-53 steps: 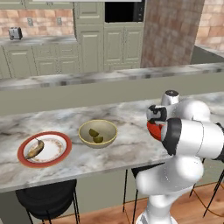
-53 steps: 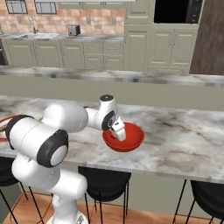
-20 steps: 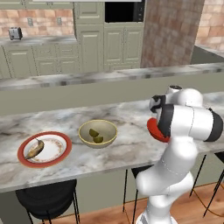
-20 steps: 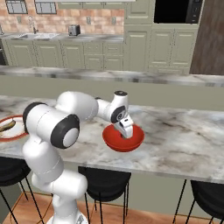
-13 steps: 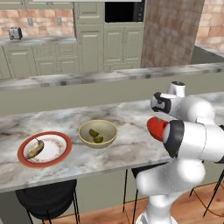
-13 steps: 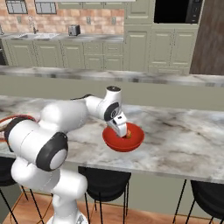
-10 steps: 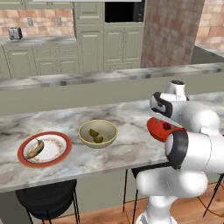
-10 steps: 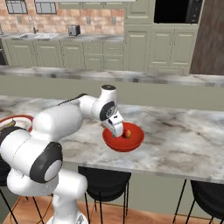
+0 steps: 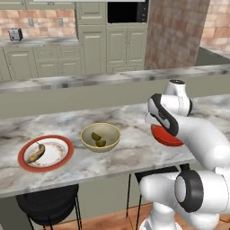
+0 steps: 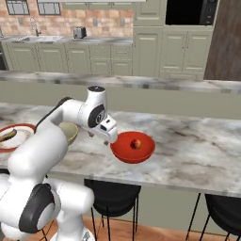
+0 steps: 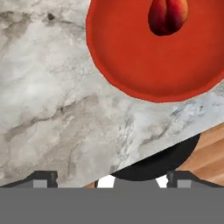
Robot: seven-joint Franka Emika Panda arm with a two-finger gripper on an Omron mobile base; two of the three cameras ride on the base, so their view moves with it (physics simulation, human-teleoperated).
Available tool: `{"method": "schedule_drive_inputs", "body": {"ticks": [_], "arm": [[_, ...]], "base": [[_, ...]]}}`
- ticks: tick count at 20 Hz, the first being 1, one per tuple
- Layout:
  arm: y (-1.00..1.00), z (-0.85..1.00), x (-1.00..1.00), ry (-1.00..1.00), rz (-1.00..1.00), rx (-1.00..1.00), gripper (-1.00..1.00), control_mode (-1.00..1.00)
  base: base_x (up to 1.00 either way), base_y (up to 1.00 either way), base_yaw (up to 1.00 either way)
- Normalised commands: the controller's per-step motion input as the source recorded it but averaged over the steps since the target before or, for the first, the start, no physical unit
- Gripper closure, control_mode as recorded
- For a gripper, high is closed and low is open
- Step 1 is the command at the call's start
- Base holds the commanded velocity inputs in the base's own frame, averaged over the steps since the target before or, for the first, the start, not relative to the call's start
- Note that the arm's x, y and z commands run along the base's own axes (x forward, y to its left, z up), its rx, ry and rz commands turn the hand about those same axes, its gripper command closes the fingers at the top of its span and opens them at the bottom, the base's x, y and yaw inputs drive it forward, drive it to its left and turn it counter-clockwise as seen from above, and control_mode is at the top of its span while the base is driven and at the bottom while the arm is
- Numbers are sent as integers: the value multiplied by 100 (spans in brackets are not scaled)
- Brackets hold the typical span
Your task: Take the fruits from the plate on the dining counter and place two fruits in each bowl.
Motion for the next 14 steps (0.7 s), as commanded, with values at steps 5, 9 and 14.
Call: {"method": "schedule_drive_inputs", "body": {"ticks": [5, 9, 14], "arm": [[76, 31, 0, 1, 36, 0, -100, -100], [78, 23, 0, 4, 33, 0, -100, -100], [86, 2, 0, 0, 23, 0, -100, -100]], "base": [[0, 0, 0], [0, 0, 0], [0, 0, 0]]}}
